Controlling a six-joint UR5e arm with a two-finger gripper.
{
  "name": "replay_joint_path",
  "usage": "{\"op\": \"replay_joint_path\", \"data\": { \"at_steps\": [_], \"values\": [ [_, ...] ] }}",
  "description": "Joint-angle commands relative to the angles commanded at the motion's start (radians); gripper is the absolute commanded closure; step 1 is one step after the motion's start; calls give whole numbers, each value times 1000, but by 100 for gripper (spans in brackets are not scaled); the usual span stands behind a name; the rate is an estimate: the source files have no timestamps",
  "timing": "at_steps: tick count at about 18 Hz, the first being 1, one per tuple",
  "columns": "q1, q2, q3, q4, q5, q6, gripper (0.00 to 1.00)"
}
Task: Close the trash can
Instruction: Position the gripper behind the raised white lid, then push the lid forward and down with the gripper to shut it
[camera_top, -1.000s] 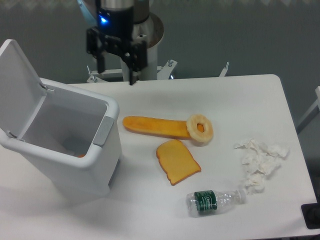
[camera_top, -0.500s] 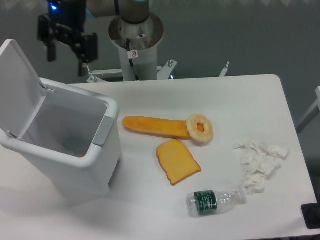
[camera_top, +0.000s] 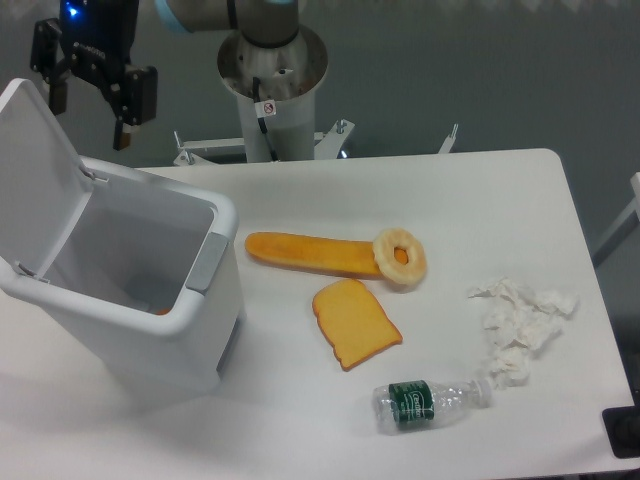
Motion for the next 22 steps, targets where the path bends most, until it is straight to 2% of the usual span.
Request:
{"op": "replay_joint_path", "data": {
  "at_steps": [5, 9, 14, 22],
  "values": [
    [0, -3, 2, 32, -8, -49, 0],
    [3, -44, 35, 80, -9, -74, 0],
    [84, -74, 97, 80, -17, -91, 0],
    [149, -71, 101, 80, -20, -80, 0]
  ]
}}
